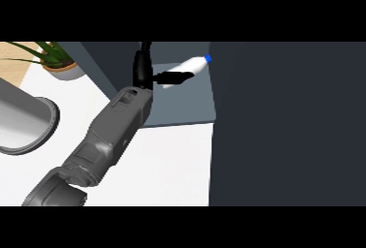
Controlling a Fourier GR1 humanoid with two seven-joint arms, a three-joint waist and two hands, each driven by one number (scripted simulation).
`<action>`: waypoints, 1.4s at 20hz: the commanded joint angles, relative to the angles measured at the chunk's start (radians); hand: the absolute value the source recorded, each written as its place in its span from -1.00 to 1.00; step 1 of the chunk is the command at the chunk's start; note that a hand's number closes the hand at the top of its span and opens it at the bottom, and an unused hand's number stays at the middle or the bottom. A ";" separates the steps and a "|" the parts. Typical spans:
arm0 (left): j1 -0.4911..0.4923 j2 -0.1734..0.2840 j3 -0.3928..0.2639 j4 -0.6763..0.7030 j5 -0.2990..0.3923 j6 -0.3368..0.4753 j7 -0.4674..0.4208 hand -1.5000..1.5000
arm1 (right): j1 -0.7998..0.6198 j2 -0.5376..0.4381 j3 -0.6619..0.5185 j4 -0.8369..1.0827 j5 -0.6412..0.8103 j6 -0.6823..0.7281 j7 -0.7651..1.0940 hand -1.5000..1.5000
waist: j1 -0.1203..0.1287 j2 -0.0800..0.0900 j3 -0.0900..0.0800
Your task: Pick up the bottled water, place it into the cabinet and close the cabinet
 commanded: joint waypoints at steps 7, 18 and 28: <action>0.114 0.001 0.057 -0.093 0.053 -0.261 -0.199 -1.00 | -0.040 -0.001 -0.057 0.004 -0.009 -0.037 0.019 -1.00 | 0.067 -0.021 -0.001; 0.220 -0.011 0.010 -0.250 0.115 -0.345 -0.211 -1.00 | 0.053 -0.003 -0.005 -0.042 0.011 -0.042 0.003 -1.00 | 0.099 -0.037 0.000; 0.423 -0.025 -0.134 -0.629 0.200 -0.378 -0.017 -1.00 | 0.086 -0.004 -0.010 -0.026 0.021 -0.048 -0.035 -1.00 | 0.122 -0.045 0.001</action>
